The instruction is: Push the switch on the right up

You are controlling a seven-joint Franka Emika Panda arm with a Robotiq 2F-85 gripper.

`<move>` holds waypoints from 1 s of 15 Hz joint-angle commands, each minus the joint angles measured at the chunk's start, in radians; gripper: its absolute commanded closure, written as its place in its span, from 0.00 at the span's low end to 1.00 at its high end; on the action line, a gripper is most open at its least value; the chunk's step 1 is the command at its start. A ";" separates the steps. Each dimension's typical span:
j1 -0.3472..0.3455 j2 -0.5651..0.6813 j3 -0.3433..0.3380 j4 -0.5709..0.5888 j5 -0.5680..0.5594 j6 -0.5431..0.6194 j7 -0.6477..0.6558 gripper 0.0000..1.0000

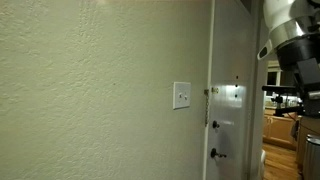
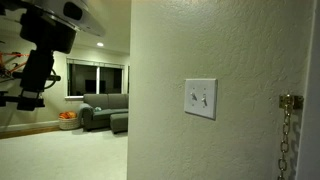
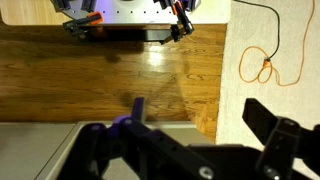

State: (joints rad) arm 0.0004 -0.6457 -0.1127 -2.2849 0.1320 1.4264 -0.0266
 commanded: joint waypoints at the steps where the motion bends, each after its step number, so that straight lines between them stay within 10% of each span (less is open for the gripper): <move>1: -0.022 0.003 0.016 0.003 0.007 -0.004 -0.010 0.00; 15: -0.069 0.064 0.062 -0.062 -0.048 0.287 0.062 0.00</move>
State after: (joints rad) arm -0.0420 -0.6082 -0.0676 -2.3157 0.1043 1.6177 -0.0055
